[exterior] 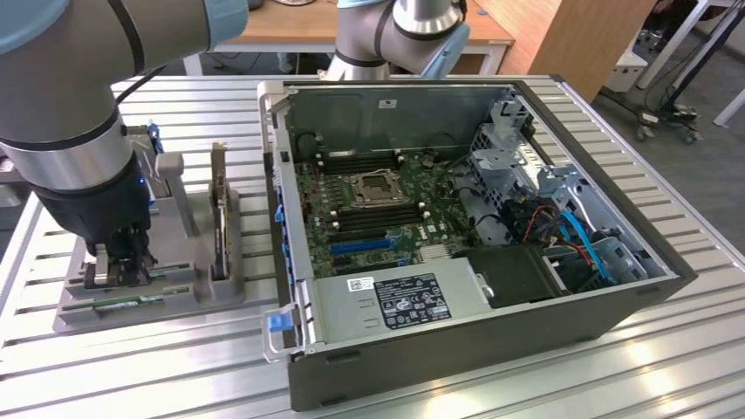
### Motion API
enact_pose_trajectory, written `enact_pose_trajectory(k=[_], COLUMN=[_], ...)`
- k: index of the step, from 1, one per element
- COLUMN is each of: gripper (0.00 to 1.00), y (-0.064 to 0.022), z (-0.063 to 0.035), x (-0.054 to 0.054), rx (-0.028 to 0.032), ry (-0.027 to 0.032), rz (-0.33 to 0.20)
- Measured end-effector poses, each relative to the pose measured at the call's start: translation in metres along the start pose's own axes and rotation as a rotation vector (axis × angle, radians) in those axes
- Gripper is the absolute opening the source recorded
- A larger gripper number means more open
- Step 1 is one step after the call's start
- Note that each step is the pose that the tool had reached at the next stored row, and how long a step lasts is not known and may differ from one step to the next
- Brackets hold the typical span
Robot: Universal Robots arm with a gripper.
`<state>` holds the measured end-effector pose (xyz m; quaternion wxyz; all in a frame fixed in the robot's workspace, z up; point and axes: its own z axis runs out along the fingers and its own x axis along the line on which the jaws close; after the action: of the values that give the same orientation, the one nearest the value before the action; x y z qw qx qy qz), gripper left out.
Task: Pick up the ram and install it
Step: 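Pick up the ram and move it above insertion slot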
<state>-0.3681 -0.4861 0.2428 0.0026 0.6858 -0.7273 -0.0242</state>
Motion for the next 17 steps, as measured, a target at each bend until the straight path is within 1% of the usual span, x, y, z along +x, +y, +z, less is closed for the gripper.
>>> enact_pose_trajectory(k=[7, 12, 17], gripper=[0.29, 0.29, 0.29], y=[-0.0002, -0.0003, -0.0005], z=[0.0033, 0.0047, 0.0069], x=[0.0001, 0.0002, 0.0008], rx=[-0.0017, -0.0055, -0.0077], ry=[0.0003, 0.0010, 0.0012], rz=[-0.003, -0.016, -0.020])
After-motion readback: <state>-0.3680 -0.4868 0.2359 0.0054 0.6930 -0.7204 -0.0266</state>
